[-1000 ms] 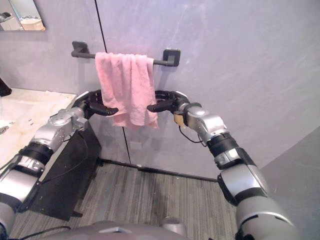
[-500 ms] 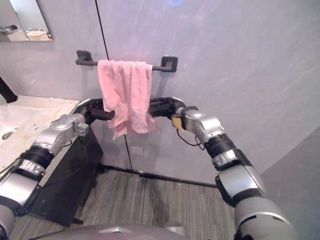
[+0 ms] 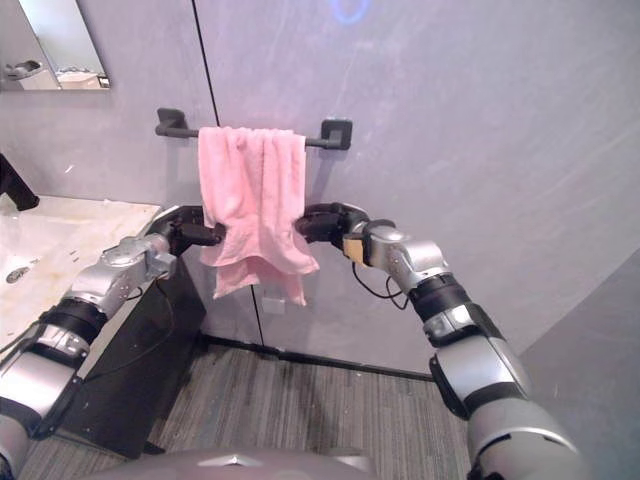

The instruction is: Organize the bathroom.

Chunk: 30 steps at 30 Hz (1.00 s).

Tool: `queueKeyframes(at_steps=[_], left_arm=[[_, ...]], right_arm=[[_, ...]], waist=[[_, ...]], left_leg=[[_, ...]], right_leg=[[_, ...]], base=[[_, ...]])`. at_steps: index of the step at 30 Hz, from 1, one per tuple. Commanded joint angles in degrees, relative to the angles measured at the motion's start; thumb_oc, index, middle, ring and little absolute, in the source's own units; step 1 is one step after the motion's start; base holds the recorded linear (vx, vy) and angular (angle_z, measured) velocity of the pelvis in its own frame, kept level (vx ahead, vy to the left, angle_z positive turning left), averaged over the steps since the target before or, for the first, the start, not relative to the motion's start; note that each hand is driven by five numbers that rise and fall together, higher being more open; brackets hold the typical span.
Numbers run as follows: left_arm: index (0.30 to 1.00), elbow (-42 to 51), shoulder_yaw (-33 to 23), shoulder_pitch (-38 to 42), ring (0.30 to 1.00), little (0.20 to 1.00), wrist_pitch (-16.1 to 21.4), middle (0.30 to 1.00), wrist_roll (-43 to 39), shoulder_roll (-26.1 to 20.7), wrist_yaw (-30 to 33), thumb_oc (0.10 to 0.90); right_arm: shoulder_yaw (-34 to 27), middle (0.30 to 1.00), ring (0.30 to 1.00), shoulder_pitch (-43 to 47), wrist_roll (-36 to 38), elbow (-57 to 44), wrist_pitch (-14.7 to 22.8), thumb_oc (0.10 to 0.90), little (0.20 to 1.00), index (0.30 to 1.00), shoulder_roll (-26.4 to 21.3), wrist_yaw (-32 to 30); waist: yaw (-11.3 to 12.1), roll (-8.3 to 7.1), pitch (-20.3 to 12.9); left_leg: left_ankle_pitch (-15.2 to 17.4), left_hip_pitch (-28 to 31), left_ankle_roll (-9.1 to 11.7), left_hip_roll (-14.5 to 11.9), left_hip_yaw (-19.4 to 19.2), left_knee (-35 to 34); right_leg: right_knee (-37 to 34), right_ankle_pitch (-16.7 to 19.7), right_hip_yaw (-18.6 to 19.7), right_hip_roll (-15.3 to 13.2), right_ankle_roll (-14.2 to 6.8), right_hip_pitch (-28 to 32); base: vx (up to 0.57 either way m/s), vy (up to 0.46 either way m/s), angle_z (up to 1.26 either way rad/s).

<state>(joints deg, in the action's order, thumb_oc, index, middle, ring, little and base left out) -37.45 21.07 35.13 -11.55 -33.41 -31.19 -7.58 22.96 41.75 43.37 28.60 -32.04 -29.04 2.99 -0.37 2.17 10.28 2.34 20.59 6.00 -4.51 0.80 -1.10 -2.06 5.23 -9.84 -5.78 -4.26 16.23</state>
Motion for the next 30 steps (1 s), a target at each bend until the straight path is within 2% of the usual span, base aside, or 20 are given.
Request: queueKeyframes(at_steps=[1, 10, 16, 20, 21, 22, 23, 30], left_arm=[[0.3, 0.7, -1.1, -1.3, 0.3, 0.3, 4.1, 0.3, 0.9, -0.3, 1.2, 0.4], [0.3, 0.5, -3.4, -2.7, 0.3, 0.3, 3.8, 0.3, 3.1, -2.6, 6.4, 0.4], [0.3, 1.2, -5.7, -3.3, 0.3, 0.3, 3.0, 0.3, 2.7, -6.2, 4.5, 0.4], [0.3, 1.2, -6.4, -3.8, 0.3, 0.3, 3.1, 0.3, 3.2, -6.5, 3.0, 0.4], [0.3, 1.1, -6.3, -3.8, 0.3, 0.3, 3.3, 0.3, 3.3, -6.4, 3.0, 0.4], [0.3, 1.0, -6.3, -3.9, 0.3, 0.3, 3.4, 0.3, 3.3, -6.4, 2.9, 0.4], [0.3, 0.9, -6.2, -4.2, 0.3, 0.3, 3.7, 0.3, 3.4, -6.1, 2.8, 0.4], [0.3, 0.2, -4.8, -4.3, 0.3, 0.3, 4.9, 0.3, 3.8, -5.2, 2.7, 0.4]], right_arm=[[-2.6, 0.3, 0.3, 1.6, 0.5, -0.2, 4.9, 0.4, 0.3, 0.3, -1.9, 1.1], [-3.7, 0.3, 0.3, 0.6, -2.0, 0.0, 5.6, 0.4, 0.3, 0.3, -3.8, 0.3], [-4.8, 0.3, 0.3, 0.2, -2.0, -0.2, 5.2, 0.4, 0.3, 0.3, -5.7, 0.1], [-5.2, 0.305, 0.305, -0.1, -2.5, 0.1, 5.3, 0.403, 0.305, 0.305, -6.1, 1.3], [-5.1, 0.399, 0.399, -0.1, -2.7, 0.2, 5.3, 0.466, 0.399, 0.399, -6.0, 1.5], [-5.1, 0.453, 0.453, -0.1, -2.8, 0.2, 5.3, 0.502, 0.453, 0.453, -6.0, 1.6], [-4.9, 0.9, 0.9, -0.4, -3.3, 0.1, 5.6, 0.8, 0.9, 0.9, -6.0, 2.2], [-3.5, 0.9, 0.9, -0.2, -3.1, 0.2, 8.1, 0.8, 0.9, 0.9, -5.2, 1.7]], waist=[[0.7, -1.04, -8.4], [1.1, -0.95, -8.4], [1.4, -0.78, -8.3], [1.6, -0.77, -8.5], [1.6, -0.79, -8.5], [1.6, -0.8, -8.6], [1.6, -0.83, -8.6], [1.6, -0.91, -8.9]], left_leg=[[-6.0, -5.9, -0.9, 0.8, -3.3, 2.3], [-6.0, -6.0, -0.9, 1.0, -3.7, 2.4], [-6.0, -6.3, -0.9, 1.1, -3.5, 2.7], [-6.1, -6.2, -1.0, 1.1, -3.3, 2.5], [-6.1, -6.2, -1.0, 1.1, -3.3, 2.5], [-6.1, -6.2, -1.0, 1.1, -3.3, 2.6], [-6.0, -6.1, -1.0, 1.1, -3.2, 2.7], [-6.0, -5.7, -1.0, 1.2, -2.9, 2.6]], right_leg=[[4.3, -1.2, 0.4, -1.6, -4.8, -4.2], [4.6, -1.4, -0.6, -1.8, -4.8, -4.2], [4.8, -1.5, -1.1, -1.9, -4.6, -4.3], [4.9, -1.4, -1.0, -1.9, -4.6, -4.2], [4.8, -1.4, -1.0, -1.9, -4.6, -4.1], [4.9, -1.4, -1.0, -1.9, -4.6, -4.1], [4.9, -1.5, -0.8, -1.9, -4.6, -4.0], [4.5, -1.3, -0.3, -1.6, -4.6, -3.7]], base=[[0.0, 0.0, 0.0], [0.0, 0.0, 0.0], [0.0, 0.0, 0.0], [0.01, 0.0, 0.02], [0.0, 0.0, 0.0], [0.0, 0.0, 0.0], [0.0, 0.0, 0.0], [0.0, 0.0, 0.0]])
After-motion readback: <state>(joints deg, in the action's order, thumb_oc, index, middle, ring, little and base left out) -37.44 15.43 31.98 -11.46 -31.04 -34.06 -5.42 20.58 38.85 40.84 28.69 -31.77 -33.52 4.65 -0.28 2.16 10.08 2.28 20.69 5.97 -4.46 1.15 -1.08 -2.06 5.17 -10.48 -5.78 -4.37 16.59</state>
